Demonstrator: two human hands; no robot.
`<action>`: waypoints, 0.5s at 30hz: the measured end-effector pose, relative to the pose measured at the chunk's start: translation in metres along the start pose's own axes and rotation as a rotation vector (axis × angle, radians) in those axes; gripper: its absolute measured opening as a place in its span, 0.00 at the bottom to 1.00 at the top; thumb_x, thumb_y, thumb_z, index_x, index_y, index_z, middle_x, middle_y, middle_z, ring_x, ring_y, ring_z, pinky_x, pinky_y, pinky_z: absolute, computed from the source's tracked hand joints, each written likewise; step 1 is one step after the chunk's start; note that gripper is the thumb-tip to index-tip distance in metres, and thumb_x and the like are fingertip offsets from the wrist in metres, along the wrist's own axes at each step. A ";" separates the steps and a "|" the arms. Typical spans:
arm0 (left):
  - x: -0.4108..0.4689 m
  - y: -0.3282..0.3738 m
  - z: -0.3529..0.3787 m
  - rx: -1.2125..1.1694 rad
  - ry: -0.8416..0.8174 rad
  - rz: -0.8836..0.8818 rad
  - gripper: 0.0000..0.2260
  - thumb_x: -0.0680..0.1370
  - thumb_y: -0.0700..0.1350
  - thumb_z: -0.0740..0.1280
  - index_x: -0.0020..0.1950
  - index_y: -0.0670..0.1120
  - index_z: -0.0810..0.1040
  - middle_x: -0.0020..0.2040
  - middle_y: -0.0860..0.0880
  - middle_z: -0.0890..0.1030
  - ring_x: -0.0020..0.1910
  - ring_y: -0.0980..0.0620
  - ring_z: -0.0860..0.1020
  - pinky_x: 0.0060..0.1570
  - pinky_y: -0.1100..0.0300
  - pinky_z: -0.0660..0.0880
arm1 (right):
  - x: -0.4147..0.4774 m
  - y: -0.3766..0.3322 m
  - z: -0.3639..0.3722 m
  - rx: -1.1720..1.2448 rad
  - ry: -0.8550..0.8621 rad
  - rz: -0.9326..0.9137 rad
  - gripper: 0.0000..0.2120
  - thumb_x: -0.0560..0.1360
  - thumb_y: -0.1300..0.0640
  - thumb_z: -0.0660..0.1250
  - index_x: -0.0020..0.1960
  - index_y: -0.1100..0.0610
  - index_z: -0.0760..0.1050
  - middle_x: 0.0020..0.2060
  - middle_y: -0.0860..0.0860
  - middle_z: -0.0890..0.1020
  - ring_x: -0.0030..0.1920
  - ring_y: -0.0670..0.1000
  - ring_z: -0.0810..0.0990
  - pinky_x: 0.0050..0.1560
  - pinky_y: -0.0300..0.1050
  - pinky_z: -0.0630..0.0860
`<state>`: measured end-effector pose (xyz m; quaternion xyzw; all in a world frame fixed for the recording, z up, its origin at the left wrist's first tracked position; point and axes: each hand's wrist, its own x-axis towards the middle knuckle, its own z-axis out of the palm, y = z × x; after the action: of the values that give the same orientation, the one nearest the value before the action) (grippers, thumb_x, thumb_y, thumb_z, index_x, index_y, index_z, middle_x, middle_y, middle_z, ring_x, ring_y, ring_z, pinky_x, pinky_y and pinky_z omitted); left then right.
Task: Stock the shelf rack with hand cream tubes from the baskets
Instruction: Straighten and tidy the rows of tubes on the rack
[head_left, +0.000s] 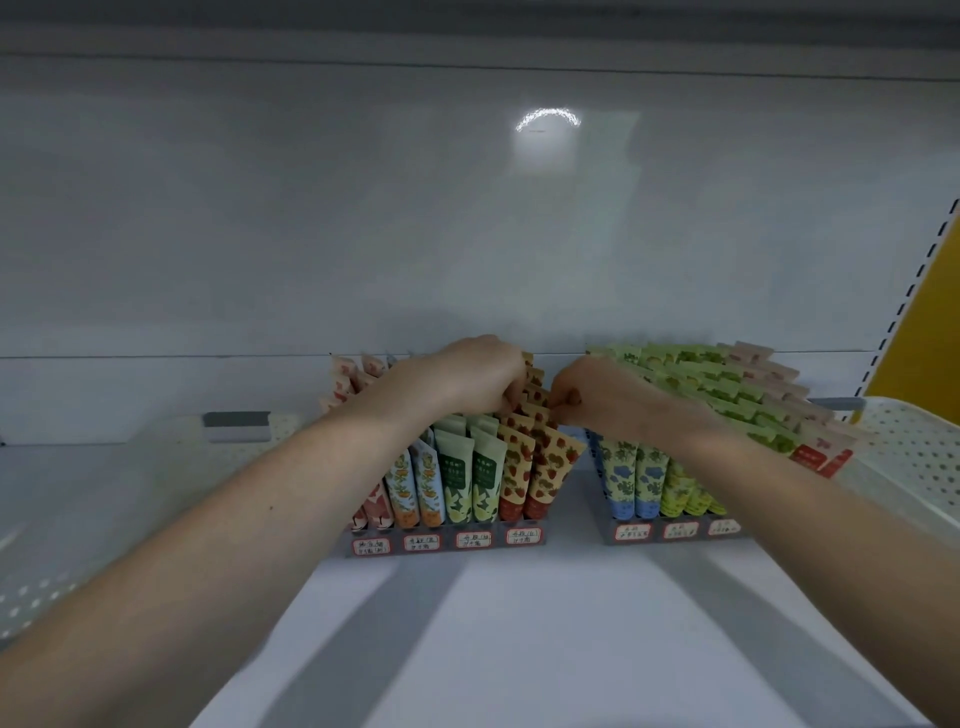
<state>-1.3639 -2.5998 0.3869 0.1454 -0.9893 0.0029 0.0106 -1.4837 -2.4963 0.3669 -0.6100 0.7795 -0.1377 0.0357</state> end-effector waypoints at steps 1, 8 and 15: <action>-0.001 0.001 0.000 0.004 -0.002 -0.001 0.07 0.76 0.37 0.65 0.50 0.41 0.83 0.45 0.48 0.81 0.37 0.54 0.71 0.41 0.62 0.69 | -0.001 0.000 0.000 0.006 -0.001 0.004 0.11 0.75 0.61 0.65 0.33 0.56 0.74 0.34 0.55 0.79 0.35 0.51 0.76 0.34 0.39 0.68; -0.018 0.000 -0.007 -0.106 0.229 -0.013 0.08 0.76 0.40 0.66 0.53 0.42 0.82 0.45 0.49 0.79 0.46 0.51 0.76 0.44 0.64 0.66 | -0.018 0.001 -0.018 0.063 0.111 0.011 0.08 0.77 0.60 0.64 0.48 0.61 0.81 0.42 0.50 0.80 0.42 0.48 0.78 0.46 0.40 0.74; -0.026 0.016 0.010 -0.076 0.160 0.045 0.08 0.76 0.43 0.68 0.53 0.43 0.82 0.48 0.50 0.78 0.48 0.56 0.71 0.42 0.72 0.60 | -0.028 -0.002 -0.003 -0.033 0.001 0.033 0.06 0.75 0.57 0.66 0.47 0.55 0.81 0.44 0.48 0.82 0.45 0.49 0.81 0.50 0.49 0.79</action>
<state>-1.3435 -2.5765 0.3764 0.1219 -0.9877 -0.0229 0.0950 -1.4749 -2.4690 0.3671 -0.5974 0.7918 -0.1243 0.0276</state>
